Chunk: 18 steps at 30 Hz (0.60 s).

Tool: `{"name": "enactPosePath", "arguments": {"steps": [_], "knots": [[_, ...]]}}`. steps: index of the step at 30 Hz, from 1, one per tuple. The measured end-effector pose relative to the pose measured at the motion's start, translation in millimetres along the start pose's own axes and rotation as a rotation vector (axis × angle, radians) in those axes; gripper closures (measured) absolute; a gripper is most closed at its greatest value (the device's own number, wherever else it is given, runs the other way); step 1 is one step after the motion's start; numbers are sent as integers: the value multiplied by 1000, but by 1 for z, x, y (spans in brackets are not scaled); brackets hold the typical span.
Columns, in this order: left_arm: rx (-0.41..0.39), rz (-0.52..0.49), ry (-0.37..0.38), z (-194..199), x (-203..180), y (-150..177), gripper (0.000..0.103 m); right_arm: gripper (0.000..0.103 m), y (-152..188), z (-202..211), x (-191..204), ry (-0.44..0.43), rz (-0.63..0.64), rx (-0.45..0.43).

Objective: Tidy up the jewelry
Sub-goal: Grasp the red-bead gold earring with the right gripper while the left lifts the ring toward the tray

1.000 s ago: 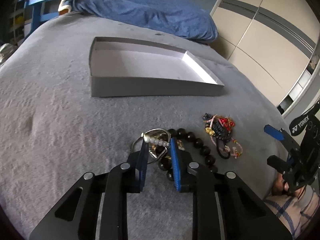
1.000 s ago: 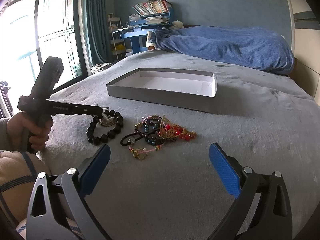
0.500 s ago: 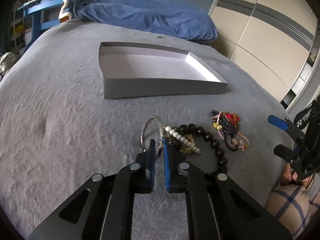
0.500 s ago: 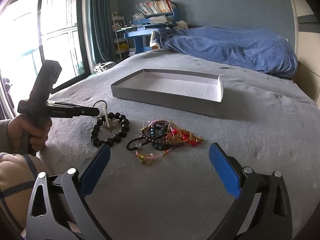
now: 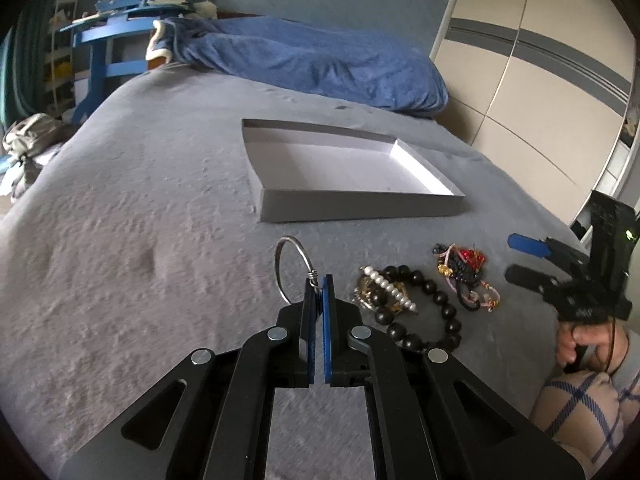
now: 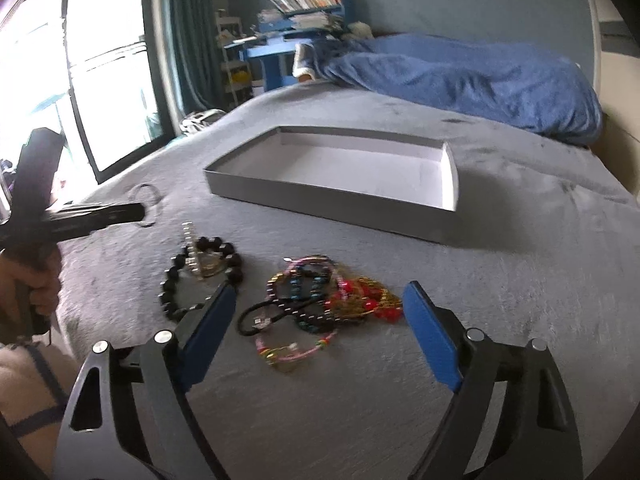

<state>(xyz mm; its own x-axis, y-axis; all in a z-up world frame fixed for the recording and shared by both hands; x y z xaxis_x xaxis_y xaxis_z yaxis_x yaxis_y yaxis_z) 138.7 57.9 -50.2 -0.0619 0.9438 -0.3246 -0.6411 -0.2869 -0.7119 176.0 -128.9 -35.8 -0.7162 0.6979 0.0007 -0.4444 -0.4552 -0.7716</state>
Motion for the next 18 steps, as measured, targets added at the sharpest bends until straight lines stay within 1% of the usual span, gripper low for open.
{"name": "enactPosePath", "arguments": {"steps": [2,4,7,9,12,15,16,17,18], "knots": [[0,0,0,0,1,2,100,33,-1,-8,-5,9,-8,23],[1,-1,2,1,0,3,99,36,-2,-16,-10,18,-14,43],[1,-7,7,0,-3,3,99,37,-4,-26,-15,13,-24,64],[1,-14,9,0,-5,3,99,43,-5,-33,-16,4,-20,77],[0,-25,11,-1,-8,1,99,48,-3,-44,-17,-4,-1,116],[-6,-32,14,0,-12,-3,99,66,1,-48,-17,-23,5,134],[-8,-34,14,-1,-13,-4,99,80,1,-47,-15,-30,7,133],[-9,-37,15,-1,-15,-6,99,82,2,-46,-14,-33,12,128],[-10,-38,16,-1,-15,-6,99,82,1,-43,-14,-38,14,119]]}}
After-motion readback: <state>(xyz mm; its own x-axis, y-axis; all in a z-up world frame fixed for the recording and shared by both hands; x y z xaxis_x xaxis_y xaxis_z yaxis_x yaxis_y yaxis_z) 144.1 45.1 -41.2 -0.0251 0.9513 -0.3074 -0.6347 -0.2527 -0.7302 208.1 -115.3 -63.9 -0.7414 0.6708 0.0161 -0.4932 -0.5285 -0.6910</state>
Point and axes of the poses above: each gripper's, at about its wrist camera, not at the fingertips, and z roughly against the way its jaws point, x to its left, y to its underside, the point moved 9 cm from there along -z, roughly the way its jaws point, and after that the axes turned 6 degrees about z, right-handed, at the moved point
